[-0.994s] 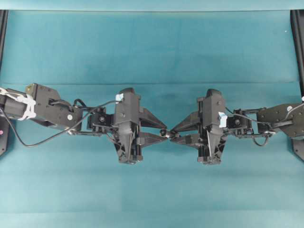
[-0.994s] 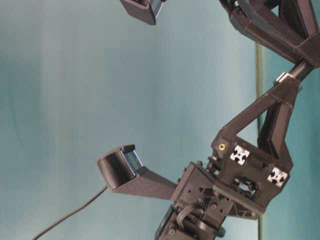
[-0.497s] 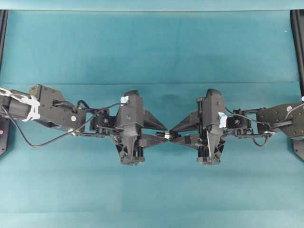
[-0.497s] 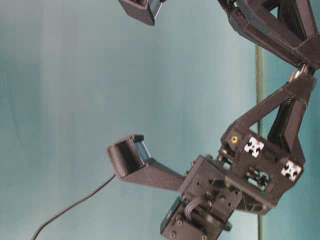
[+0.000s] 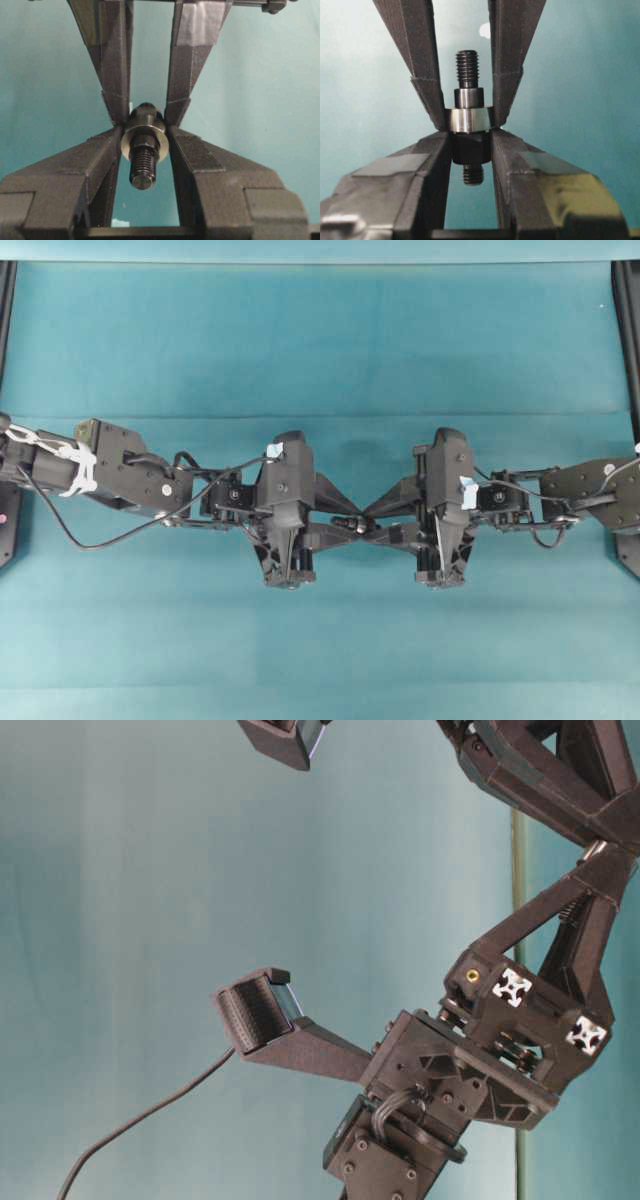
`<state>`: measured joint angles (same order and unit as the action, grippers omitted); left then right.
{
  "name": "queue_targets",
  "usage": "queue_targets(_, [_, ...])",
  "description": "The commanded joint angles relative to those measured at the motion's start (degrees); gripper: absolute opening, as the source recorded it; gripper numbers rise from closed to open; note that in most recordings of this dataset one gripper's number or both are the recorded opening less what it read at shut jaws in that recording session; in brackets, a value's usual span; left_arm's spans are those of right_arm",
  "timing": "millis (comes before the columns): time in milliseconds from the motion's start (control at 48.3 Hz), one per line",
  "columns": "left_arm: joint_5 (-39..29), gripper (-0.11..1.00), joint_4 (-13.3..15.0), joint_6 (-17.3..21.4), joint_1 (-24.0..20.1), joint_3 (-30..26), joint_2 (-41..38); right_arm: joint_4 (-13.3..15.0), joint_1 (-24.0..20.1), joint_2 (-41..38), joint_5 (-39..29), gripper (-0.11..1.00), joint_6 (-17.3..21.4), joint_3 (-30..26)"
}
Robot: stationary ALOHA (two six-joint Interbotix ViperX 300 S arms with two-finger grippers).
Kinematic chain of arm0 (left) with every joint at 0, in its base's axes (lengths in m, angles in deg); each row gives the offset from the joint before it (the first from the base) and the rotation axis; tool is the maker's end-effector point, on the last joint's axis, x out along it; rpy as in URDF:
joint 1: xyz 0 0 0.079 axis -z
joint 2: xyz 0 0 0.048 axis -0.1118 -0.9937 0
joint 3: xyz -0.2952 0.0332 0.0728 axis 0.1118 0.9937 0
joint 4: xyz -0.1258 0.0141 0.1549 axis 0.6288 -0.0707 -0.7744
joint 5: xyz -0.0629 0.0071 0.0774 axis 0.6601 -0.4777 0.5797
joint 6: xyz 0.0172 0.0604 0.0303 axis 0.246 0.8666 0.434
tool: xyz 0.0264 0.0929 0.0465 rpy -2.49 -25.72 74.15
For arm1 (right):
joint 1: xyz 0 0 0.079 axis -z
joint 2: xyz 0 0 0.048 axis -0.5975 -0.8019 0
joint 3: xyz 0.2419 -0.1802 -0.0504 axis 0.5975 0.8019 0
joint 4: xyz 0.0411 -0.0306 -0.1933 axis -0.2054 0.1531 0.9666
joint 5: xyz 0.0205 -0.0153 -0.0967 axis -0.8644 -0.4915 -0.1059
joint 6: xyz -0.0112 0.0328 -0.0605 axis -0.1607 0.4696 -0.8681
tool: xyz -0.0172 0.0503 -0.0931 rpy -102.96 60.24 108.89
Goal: Insert the washer onto the shaft with both hands.
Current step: 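Push the washer over the shaft's threaded end with the left gripper, then open the left gripper and pull it back from the shaft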
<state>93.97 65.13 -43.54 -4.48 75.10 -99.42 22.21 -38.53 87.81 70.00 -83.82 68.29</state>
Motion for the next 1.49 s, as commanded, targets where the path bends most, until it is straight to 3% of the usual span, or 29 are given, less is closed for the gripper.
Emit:
queue_targets(0, [-0.18, 0.37, -0.09, -0.09, 0.79, -1.23, 0.62, -0.18, 0.35, 0.62, 0.7, 0.0, 0.62, -0.97])
queue_targets(642, [-1.67, 0.37, -0.26, 0.09, -0.53, -0.88, 2.64, -0.18, 0.35, 0.62, 0.44, 0.0, 0.53, -1.05])
queue_targets(683, [-1.67, 0.41, -0.09, 0.18, -0.53, -0.88, 2.64, -0.18, 0.26, 0.62, 0.44, 0.0, 0.53, -1.05])
queue_targets(828, [-1.76, 0.82, -0.09, -0.09, -0.35, -0.88, 2.72, -0.18, 0.26, 0.62, 0.35, 0.0, 0.53, -1.05])
queue_targets(890, [-1.85, 0.93, -0.09, -0.09, -0.35, -0.88, 2.72, -0.18, 0.35, 0.62, 0.26, 0.0, 0.53, -1.05])
queue_targets(1470, [-2.55, 0.92, -0.09, -0.26, 0.18, 1.32, 6.59, -0.09, 0.26, 0.62, -1.41, 0.0, 0.35, -0.97])
